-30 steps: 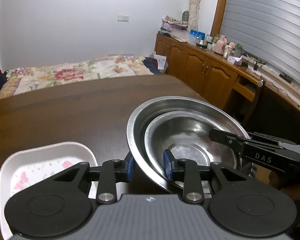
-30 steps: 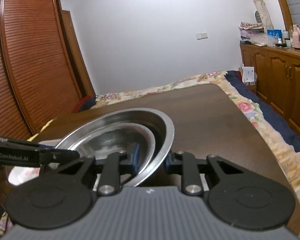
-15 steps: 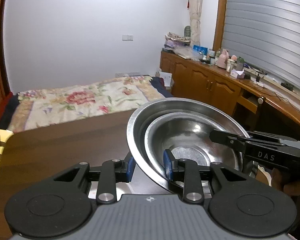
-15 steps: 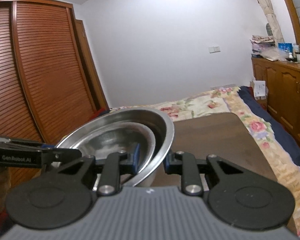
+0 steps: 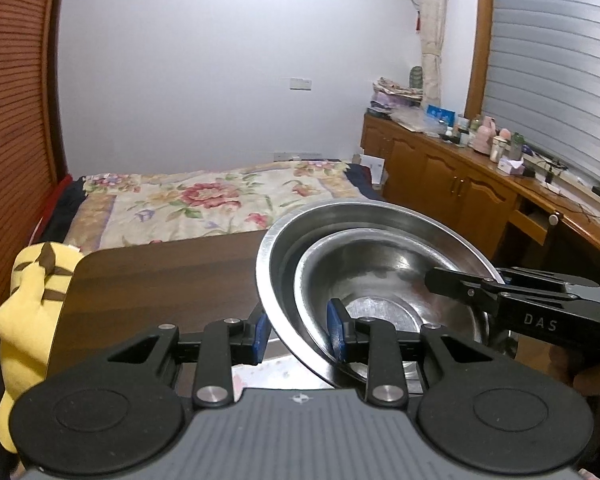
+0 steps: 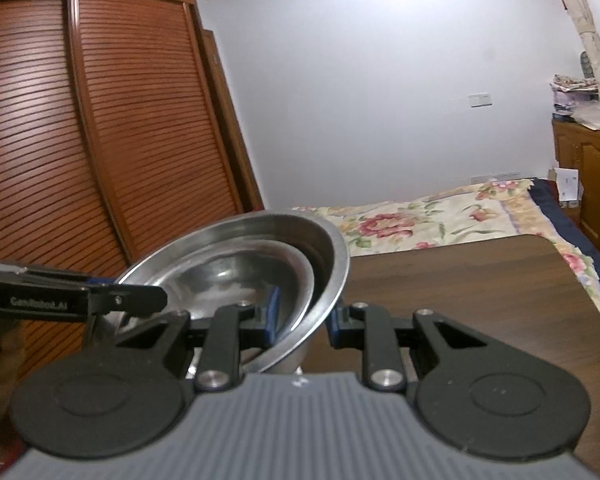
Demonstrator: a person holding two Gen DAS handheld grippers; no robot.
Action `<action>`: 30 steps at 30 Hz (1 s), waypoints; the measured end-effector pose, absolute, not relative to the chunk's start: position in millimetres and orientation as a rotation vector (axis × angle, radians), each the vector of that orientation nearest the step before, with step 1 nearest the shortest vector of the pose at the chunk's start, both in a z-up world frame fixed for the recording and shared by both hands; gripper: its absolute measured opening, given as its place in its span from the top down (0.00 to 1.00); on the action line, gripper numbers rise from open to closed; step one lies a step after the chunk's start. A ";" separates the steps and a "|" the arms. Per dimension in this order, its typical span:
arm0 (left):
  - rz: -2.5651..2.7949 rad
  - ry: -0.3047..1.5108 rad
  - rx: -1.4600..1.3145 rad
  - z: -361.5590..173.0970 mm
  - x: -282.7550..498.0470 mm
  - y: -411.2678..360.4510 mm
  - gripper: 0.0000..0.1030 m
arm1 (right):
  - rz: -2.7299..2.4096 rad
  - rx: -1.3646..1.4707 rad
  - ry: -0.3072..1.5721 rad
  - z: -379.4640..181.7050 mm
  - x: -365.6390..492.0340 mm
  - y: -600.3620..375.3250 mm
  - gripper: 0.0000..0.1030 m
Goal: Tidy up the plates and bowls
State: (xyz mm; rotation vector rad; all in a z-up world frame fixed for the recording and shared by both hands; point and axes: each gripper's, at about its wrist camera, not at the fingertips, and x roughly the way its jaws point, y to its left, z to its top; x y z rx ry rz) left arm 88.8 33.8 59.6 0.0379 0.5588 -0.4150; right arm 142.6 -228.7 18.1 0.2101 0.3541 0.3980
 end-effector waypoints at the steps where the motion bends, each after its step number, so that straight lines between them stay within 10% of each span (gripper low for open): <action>1: -0.413 0.562 0.032 57.3 88.6 36.6 0.69 | 0.401 0.205 0.358 17.6 142.7 -226.8 0.75; 30: -0.282 0.584 -0.041 -18.1 74.8 69.1 0.69 | 0.453 0.137 0.471 -19.5 148.0 -178.5 0.75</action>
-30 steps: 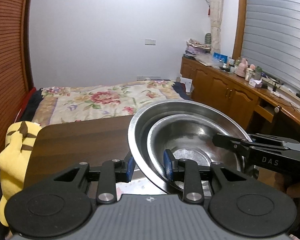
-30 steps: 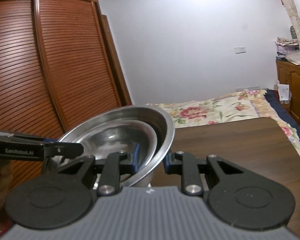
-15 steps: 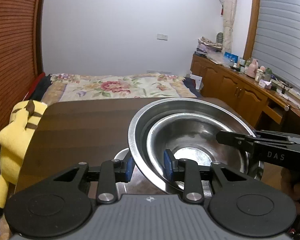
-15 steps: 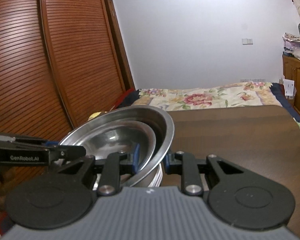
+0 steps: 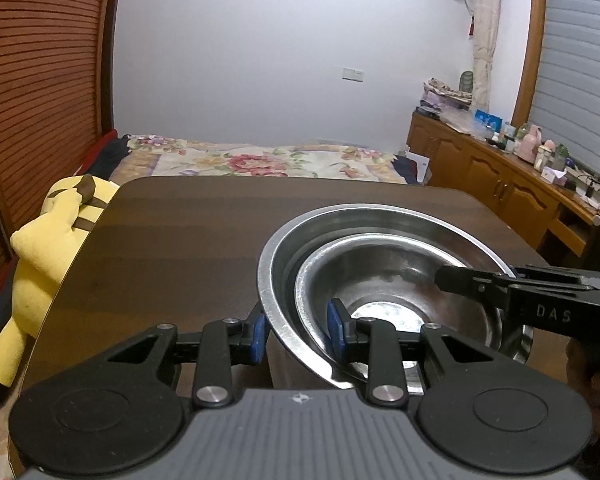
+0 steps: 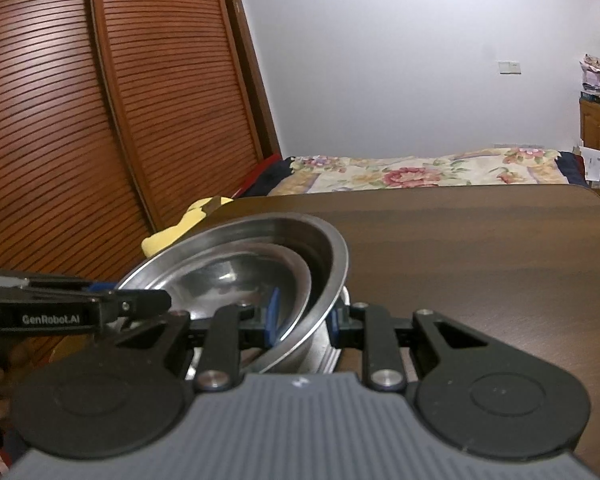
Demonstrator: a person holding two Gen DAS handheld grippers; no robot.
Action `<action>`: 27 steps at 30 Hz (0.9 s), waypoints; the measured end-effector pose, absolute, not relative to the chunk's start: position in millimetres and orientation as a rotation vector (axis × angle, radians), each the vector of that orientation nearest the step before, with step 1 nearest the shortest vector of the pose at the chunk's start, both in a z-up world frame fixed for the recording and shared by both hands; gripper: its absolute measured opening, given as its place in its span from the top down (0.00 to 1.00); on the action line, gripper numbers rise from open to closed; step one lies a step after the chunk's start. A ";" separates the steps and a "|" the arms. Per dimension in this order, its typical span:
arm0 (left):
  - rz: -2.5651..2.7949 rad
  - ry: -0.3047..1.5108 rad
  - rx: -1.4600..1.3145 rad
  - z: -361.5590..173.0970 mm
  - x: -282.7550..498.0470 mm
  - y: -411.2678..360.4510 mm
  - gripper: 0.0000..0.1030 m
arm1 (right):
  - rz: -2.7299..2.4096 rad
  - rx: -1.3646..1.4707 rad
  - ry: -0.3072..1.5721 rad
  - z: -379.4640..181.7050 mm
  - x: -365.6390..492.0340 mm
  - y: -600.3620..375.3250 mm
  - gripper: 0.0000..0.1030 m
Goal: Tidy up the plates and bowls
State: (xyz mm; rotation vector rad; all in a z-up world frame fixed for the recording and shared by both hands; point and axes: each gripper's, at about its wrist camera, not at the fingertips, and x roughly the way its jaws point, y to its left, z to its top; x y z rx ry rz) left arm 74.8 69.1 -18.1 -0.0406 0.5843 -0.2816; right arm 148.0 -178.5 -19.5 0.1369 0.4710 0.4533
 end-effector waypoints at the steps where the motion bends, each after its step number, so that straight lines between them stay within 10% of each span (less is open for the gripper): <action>1: -0.282 0.585 -0.042 -19.4 74.8 69.6 0.69 | 0.452 0.134 0.471 -20.0 148.1 -178.3 0.75; 27: -0.272 0.589 -0.038 -22.5 75.2 66.2 0.69 | 0.455 0.146 0.494 -28.5 154.9 -173.5 0.75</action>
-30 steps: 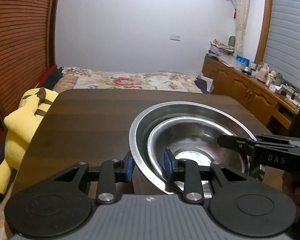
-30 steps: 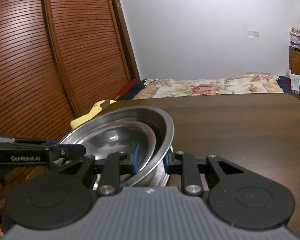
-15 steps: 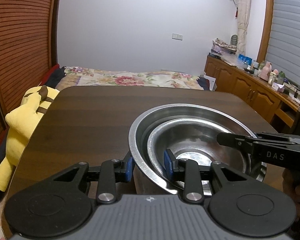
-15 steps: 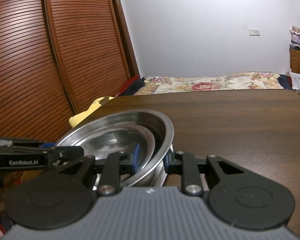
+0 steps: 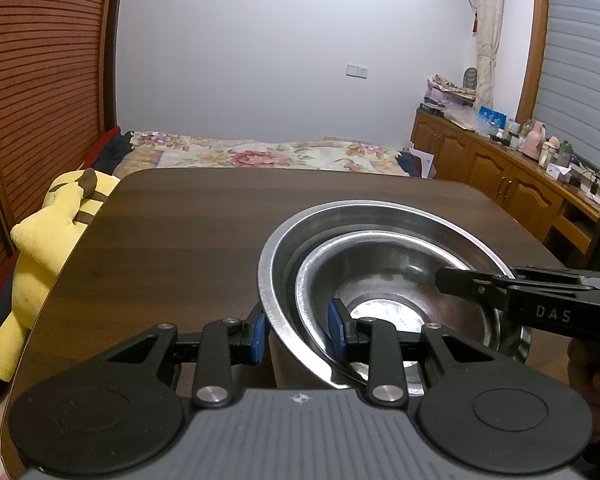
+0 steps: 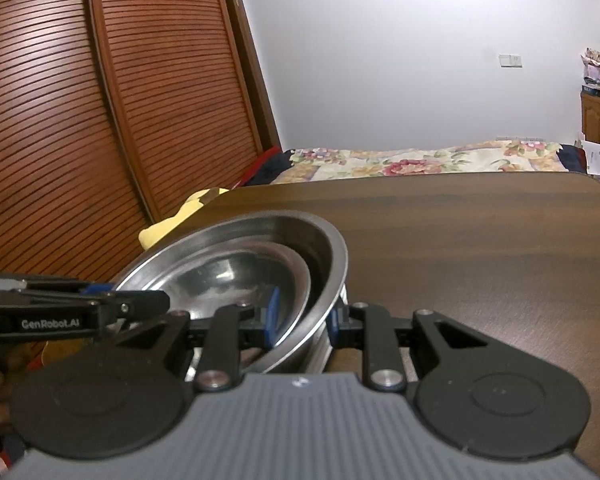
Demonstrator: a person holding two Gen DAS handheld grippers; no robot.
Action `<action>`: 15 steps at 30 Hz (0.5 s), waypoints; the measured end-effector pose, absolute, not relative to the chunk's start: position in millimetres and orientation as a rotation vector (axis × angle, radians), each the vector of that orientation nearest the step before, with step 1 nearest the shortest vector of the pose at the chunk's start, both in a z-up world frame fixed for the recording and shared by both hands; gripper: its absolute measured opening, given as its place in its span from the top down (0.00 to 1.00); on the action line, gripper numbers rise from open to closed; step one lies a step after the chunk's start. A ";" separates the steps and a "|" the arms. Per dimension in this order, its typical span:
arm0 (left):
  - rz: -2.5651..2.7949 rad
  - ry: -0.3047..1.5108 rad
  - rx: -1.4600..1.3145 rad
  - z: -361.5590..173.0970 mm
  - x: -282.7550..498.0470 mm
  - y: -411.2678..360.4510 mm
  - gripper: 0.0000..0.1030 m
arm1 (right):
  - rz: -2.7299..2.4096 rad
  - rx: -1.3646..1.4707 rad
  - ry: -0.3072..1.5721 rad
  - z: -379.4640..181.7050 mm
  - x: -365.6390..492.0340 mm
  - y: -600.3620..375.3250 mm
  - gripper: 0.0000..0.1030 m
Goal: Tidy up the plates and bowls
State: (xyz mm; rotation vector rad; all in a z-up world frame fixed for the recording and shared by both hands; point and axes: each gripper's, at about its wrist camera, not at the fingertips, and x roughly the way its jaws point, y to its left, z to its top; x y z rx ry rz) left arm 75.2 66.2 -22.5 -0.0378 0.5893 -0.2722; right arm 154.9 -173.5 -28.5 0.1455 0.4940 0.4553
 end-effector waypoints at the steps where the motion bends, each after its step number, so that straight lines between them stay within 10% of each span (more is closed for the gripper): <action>1: -0.272 0.589 -0.038 -22.5 75.2 65.7 0.69 | 0.455 0.147 0.496 -29.0 155.2 -173.5 0.75; 15: -0.274 0.586 -0.039 -23.4 76.3 66.1 0.69 | 0.459 0.143 0.501 -31.6 155.8 -171.0 0.73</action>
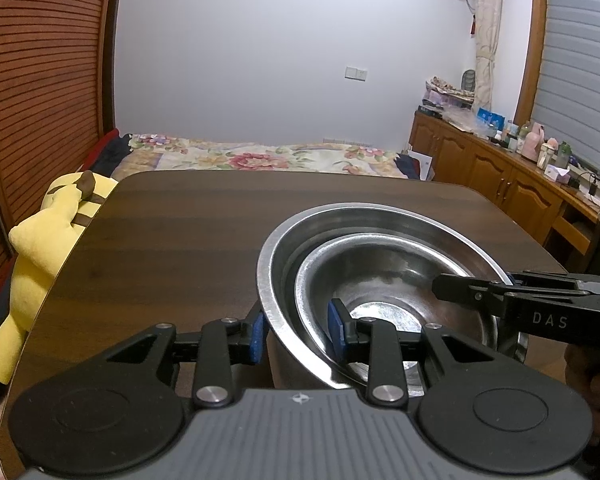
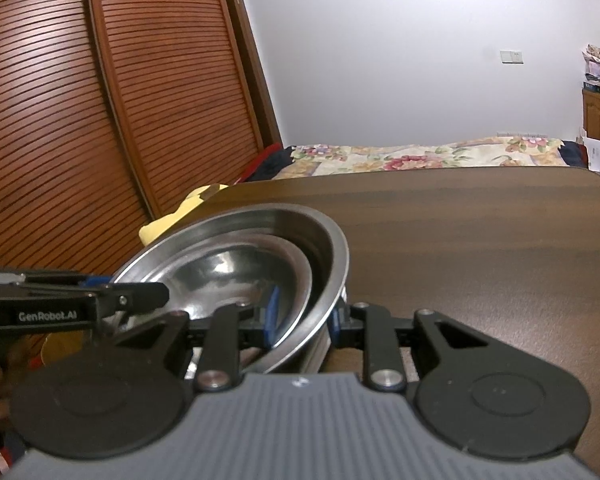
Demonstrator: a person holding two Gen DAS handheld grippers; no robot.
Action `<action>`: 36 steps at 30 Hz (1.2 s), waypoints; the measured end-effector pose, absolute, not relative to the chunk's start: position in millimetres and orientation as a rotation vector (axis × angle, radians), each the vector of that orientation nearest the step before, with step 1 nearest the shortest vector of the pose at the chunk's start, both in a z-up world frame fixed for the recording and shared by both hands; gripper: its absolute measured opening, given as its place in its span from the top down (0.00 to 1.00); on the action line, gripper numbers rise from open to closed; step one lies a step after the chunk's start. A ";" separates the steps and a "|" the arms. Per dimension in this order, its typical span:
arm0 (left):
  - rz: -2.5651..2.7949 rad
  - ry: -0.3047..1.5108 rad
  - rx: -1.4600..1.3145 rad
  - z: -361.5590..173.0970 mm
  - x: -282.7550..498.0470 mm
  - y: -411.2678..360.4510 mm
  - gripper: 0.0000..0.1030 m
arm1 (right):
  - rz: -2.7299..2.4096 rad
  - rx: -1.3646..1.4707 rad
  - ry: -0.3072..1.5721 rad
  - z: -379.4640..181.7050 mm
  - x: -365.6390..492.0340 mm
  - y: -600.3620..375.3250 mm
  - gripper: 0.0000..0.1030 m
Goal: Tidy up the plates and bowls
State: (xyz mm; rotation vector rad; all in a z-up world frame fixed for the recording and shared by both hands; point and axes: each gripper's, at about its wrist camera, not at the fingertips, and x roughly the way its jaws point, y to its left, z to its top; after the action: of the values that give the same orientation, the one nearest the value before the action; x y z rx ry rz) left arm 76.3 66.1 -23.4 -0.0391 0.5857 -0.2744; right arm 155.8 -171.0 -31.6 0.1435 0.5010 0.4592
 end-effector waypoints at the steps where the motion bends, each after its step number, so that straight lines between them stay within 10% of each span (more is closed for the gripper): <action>1: -0.272 0.587 -0.039 -23.4 76.6 66.2 0.65 | 0.459 0.143 0.501 -31.8 155.6 -170.7 0.73; 6: -0.271 0.574 -0.046 -20.7 74.8 66.7 0.39 | 0.456 0.129 0.486 -30.0 152.9 -169.2 0.40; 19: -0.249 0.476 -0.005 4.2 61.0 57.6 0.00 | 0.404 0.047 0.362 10.0 121.3 -183.8 0.13; 36: -0.178 0.396 0.056 25.4 33.3 36.2 0.00 | 0.299 0.056 0.284 33.5 95.5 -194.5 0.00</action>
State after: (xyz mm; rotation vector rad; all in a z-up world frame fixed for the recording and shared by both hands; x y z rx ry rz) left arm 33.3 36.2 25.4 0.0557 0.3960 -0.1783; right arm 95.5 -194.5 33.5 0.0559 0.2837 0.2988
